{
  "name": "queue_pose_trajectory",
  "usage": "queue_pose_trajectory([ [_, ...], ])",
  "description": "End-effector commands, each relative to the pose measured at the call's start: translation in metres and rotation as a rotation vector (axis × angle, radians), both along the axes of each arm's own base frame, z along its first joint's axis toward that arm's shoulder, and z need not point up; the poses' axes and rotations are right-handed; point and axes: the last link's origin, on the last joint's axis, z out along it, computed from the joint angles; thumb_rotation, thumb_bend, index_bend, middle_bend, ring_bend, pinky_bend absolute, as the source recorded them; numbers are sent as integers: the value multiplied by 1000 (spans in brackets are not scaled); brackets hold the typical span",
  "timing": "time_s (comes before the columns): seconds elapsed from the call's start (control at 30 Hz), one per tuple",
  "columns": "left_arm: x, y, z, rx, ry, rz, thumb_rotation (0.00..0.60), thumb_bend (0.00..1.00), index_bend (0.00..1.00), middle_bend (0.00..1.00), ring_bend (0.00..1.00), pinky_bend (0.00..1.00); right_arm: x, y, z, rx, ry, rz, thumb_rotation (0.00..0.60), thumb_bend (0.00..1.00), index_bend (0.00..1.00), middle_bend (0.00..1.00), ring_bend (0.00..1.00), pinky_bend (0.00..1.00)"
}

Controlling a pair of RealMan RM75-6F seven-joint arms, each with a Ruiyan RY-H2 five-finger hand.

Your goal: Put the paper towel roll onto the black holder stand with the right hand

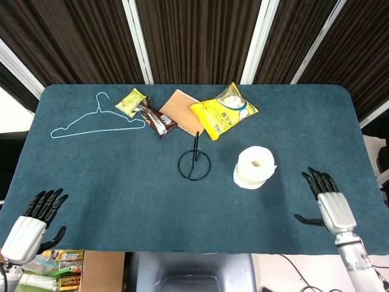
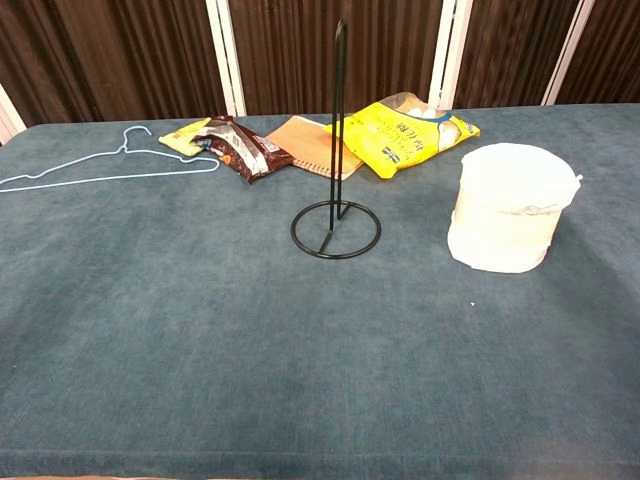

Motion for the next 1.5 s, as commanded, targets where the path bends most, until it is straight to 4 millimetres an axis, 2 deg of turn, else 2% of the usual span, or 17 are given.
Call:
queue_pose_trajectory([
  [0.03,0,1,-1,-2,5,2,600,428,0,7,0,85,13,-53,2,54,-77,-36,600,165,0,0,0,0],
  [0.1,0,1,-1,-3,7,4,600,427,0,8,0,85,17,-58,1,62,-83,-33,600,141,0,0,0,0],
  [0.23,-1,-1,2,15,5,13,600,427,0,8,0,85,38,-87,-16,102,-73,-7,600,105,0,0,0,0],
  [0.47,-4,0,5,20,-1,22,600,429,0,8,0,85,47,-107,-23,116,-44,-59,600,102,0,0,0,0],
  [0.77,-3,-1,5,21,-3,19,600,429,0,8,0,86,54,-124,-40,160,-45,-105,600,101,0,0,0,0],
  [1.37,-4,1,5,24,0,28,600,428,0,7,0,86,64,-145,-71,256,-75,-183,600,102,4,1,0,0],
  [1.43,-5,2,5,23,0,29,600,428,0,7,0,86,65,-146,-72,248,-71,-180,600,105,99,68,3,0],
  [1.5,-4,2,5,23,-1,30,600,430,0,7,0,87,65,-146,-74,231,-77,-182,600,151,313,219,77,9],
])
